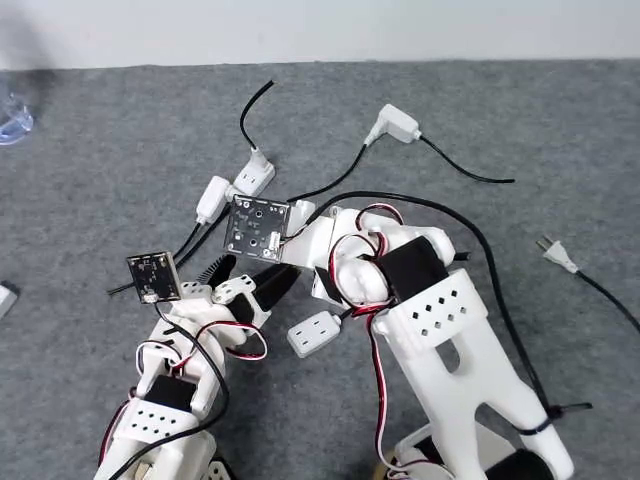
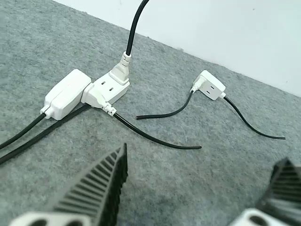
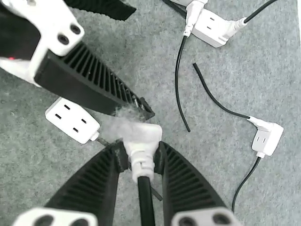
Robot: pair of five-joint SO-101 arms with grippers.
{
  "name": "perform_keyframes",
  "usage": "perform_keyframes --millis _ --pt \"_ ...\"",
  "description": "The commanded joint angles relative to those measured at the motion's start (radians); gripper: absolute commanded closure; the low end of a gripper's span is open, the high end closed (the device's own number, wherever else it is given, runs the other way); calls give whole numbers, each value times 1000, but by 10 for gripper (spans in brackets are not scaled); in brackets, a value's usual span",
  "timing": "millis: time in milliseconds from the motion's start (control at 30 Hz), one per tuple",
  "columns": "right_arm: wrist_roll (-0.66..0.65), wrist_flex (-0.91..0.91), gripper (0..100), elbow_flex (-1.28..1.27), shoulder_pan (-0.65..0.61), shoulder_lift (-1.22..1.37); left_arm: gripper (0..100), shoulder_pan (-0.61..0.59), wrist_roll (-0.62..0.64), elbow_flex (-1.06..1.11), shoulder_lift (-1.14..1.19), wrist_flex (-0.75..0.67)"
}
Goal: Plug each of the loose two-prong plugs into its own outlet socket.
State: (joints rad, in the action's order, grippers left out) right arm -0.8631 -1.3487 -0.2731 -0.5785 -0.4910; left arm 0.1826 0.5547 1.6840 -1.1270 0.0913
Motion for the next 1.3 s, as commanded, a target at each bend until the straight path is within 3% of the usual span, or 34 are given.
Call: perform_keyframes --millis 0,333,733,900,1000,1267 --pt "-2 30 991 68 -12 -31 557 -3 -2 -7 -8 -15" --pt "-2 30 991 68 -12 -31 557 -5 -2 -7 -8 -15" --pt "-86 -47 991 68 -12 -30 557 -250 41 -7 -8 -14" --pt "-206 -142 991 68 -25 -28 557 -342 40 -7 -8 101" --pt "-292 -193 991 69 -31 4 557 -394 -28 -7 -8 180" --pt "-328 -150 991 75 -163 232 558 -437 -84 -19 -8 282"
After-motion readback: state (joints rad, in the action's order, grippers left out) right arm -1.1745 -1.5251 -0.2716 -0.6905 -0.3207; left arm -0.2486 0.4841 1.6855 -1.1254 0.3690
